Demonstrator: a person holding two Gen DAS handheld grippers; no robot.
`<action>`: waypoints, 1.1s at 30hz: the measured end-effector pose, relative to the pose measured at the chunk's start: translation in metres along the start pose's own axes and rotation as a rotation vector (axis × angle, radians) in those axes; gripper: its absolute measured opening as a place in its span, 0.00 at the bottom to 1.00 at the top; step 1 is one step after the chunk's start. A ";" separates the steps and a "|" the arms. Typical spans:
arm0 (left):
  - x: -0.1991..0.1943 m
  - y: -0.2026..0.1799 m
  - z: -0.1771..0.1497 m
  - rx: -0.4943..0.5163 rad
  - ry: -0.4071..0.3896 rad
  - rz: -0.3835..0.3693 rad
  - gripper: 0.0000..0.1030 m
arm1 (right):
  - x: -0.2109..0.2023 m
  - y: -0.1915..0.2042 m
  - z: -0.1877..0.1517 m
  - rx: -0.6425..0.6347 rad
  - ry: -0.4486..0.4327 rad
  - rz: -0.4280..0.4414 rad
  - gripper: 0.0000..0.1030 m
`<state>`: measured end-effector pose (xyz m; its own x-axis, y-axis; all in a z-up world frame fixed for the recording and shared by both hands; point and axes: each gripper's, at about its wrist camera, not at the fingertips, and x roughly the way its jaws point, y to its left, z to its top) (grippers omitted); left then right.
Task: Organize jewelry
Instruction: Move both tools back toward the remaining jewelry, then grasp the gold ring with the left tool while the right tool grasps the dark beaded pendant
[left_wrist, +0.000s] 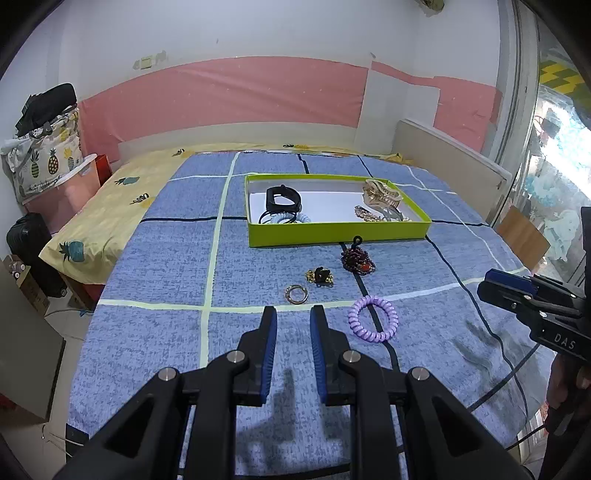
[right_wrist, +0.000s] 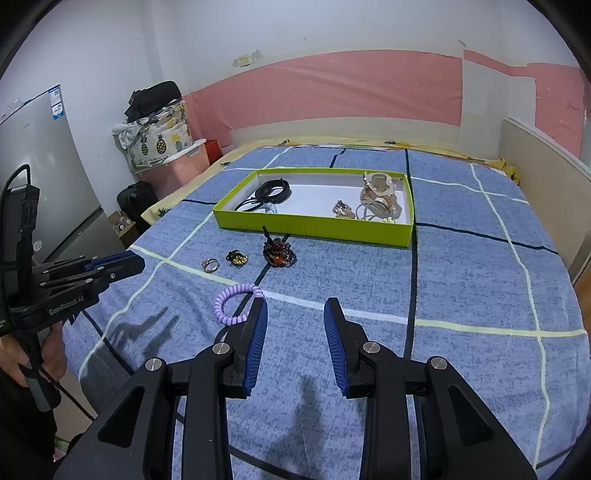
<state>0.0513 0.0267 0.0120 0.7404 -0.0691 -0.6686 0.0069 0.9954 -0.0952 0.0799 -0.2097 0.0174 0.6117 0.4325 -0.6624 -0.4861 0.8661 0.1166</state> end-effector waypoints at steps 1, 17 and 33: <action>0.001 0.000 0.000 0.000 0.001 0.001 0.19 | 0.001 0.000 0.000 0.000 0.001 0.000 0.32; 0.030 0.009 0.005 -0.016 0.037 0.023 0.19 | 0.058 0.006 0.021 -0.048 0.075 0.033 0.38; 0.053 0.022 0.007 -0.055 0.071 0.004 0.24 | 0.133 0.022 0.052 -0.136 0.166 0.060 0.38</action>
<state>0.0948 0.0449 -0.0205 0.6906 -0.0717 -0.7197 -0.0343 0.9907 -0.1315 0.1830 -0.1201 -0.0292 0.4735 0.4257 -0.7710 -0.6052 0.7933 0.0663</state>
